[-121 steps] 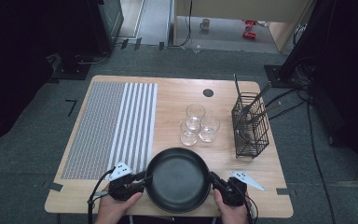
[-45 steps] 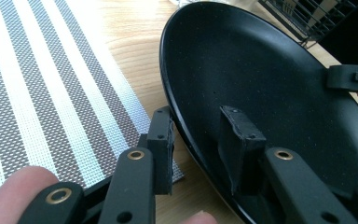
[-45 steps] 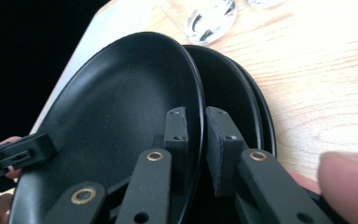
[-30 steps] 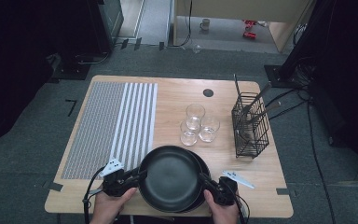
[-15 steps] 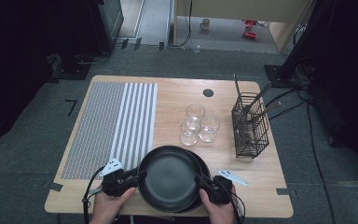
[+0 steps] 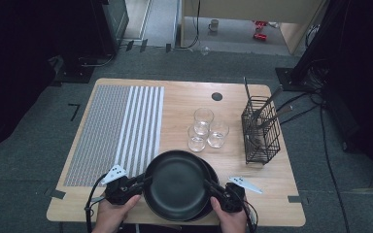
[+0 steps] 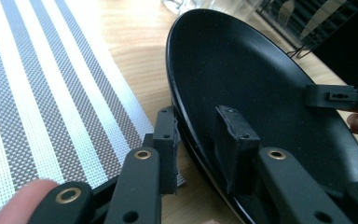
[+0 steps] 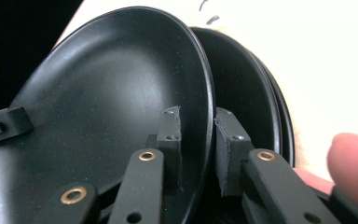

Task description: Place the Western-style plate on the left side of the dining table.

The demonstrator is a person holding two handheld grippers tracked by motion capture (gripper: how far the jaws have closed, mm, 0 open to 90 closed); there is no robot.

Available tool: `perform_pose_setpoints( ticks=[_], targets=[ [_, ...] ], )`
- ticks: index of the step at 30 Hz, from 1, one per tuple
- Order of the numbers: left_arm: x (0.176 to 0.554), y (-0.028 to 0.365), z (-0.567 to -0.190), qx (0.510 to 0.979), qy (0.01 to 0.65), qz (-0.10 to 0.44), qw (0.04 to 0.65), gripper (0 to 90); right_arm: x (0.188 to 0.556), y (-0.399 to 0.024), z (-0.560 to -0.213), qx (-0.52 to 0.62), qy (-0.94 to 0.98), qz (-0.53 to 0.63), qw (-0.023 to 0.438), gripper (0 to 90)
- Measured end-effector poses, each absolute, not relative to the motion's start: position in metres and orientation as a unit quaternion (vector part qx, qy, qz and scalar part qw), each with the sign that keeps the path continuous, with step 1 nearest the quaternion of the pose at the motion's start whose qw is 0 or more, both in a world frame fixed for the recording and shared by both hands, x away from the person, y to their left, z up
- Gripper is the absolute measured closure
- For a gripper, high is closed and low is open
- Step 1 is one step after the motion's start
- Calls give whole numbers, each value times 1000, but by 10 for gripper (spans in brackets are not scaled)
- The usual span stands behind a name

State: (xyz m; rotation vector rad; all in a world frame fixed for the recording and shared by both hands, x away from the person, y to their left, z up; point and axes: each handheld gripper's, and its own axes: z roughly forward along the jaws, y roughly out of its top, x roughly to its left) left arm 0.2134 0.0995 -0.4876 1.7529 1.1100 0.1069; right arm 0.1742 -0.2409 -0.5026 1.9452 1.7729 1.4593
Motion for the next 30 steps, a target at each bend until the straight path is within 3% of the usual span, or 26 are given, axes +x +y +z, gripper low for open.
perform_pose_setpoints(
  ticks=[11, 30],
  targets=[
    [211, 102, -484, 717, 460, 45, 521, 740, 167, -241, -490, 632, 571, 517, 84, 807],
    [214, 116, -475, 700, 456, 40, 549, 785, 175, -236, -480, 639, 547, 538, 56, 832]
  ],
)
